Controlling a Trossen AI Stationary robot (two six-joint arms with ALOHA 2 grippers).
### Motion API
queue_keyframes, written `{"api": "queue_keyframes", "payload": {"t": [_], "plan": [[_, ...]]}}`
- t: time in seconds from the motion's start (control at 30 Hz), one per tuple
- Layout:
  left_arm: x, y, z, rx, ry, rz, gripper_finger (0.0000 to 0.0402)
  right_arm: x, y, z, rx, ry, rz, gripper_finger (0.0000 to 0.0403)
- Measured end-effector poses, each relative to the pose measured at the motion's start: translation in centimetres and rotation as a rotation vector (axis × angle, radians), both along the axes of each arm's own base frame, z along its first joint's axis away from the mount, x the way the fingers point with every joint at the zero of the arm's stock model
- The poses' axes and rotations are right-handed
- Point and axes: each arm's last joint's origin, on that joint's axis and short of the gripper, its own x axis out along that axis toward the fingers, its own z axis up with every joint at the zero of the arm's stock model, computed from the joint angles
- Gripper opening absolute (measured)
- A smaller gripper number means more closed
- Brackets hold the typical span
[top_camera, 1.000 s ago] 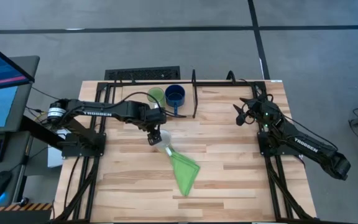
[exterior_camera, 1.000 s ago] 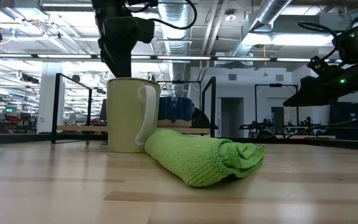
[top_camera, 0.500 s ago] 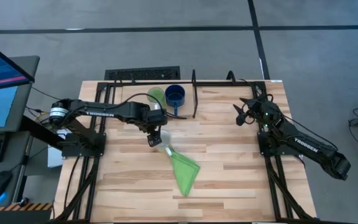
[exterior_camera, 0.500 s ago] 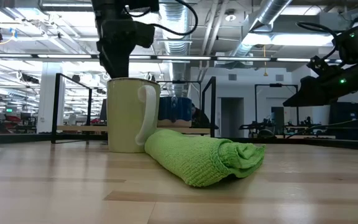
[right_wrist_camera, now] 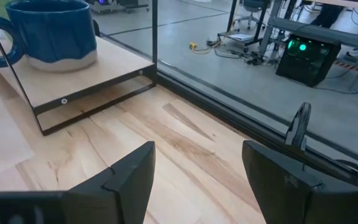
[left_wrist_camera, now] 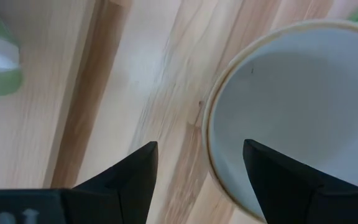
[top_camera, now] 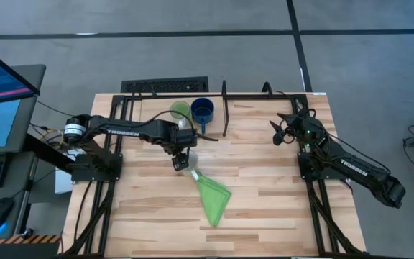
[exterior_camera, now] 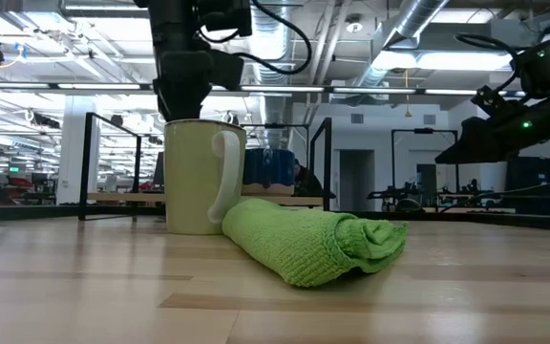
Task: Stack small to large cups/mugs on shelf
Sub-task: Put the white mug on the shelf
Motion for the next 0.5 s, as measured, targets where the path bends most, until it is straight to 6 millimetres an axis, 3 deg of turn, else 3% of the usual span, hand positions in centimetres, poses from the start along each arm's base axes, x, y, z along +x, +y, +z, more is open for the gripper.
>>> {"api": "queue_keyframes", "payload": {"t": [0.5], "plan": [[0.18, 0.02, -0.06, -0.004, -0.012, 0.006, 0.0229, 0.0, 0.0, 0.0, 0.0, 0.0, 0.0, 0.0265]]}}
